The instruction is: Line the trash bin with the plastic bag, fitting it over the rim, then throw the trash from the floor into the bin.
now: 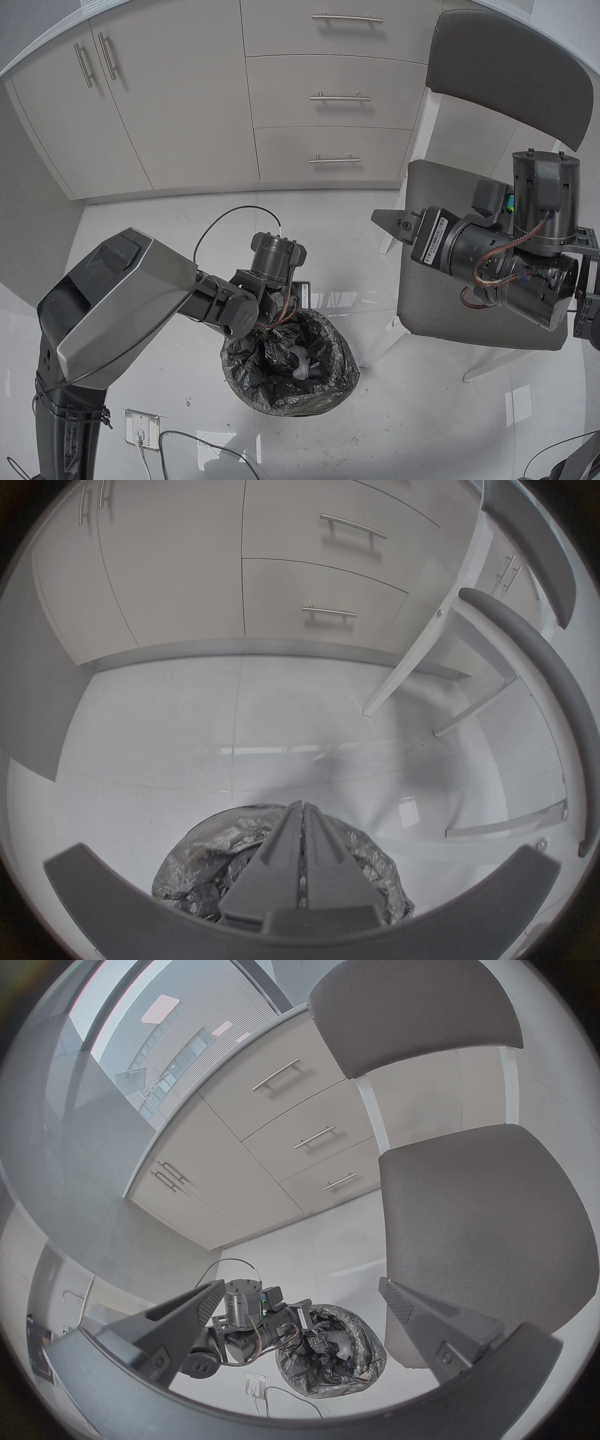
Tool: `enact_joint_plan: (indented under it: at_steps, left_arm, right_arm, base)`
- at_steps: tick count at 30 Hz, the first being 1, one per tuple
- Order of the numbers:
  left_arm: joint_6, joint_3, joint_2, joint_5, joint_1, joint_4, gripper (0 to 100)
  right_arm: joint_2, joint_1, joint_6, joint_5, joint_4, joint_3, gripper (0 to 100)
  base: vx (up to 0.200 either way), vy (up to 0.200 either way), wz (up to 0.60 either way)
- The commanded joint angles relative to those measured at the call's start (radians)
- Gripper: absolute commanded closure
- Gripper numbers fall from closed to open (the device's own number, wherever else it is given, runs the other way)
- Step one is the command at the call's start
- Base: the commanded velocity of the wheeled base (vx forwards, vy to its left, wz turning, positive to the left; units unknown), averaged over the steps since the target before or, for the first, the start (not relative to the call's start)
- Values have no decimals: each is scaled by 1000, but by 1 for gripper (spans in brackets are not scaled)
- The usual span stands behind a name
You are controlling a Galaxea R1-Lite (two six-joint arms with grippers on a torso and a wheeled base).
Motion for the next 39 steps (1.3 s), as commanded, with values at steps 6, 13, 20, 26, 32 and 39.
enact_joint_plan:
  at_steps: [6, 13, 20, 26, 32, 39]
  left_arm:
    - [-19, -35, 45, 1, -6, 3, 100]
    - [-60, -9, 47, 1, -11, 22, 100]
    - [-65, -21, 79, 0, -8, 77, 100]
    - [-74, -76, 114, -3, 6, 117, 100]
    - [-96, -152, 146, -5, 14, 141, 100]
    - [-140, -247, 197, -11, 9, 227, 100]
  right_arm:
    - [26, -3, 0, 0, -2, -4, 0]
    - [26, -3, 0, 0, -2, -4, 0]
    - [27, -3, 2, -2, -20, -1, 0]
    - [40, -3, 2, -2, -49, 4, 0]
    - [52, -4, 2, -2, -49, 4, 0]
    - [66, -10, 3, -2, -51, 2, 0]
  base:
    - [0, 0, 0]
    - [0, 0, 0]
    - [0, 0, 0]
    - [0, 0, 0]
    - [0, 0, 0]
    - [0, 0, 0]
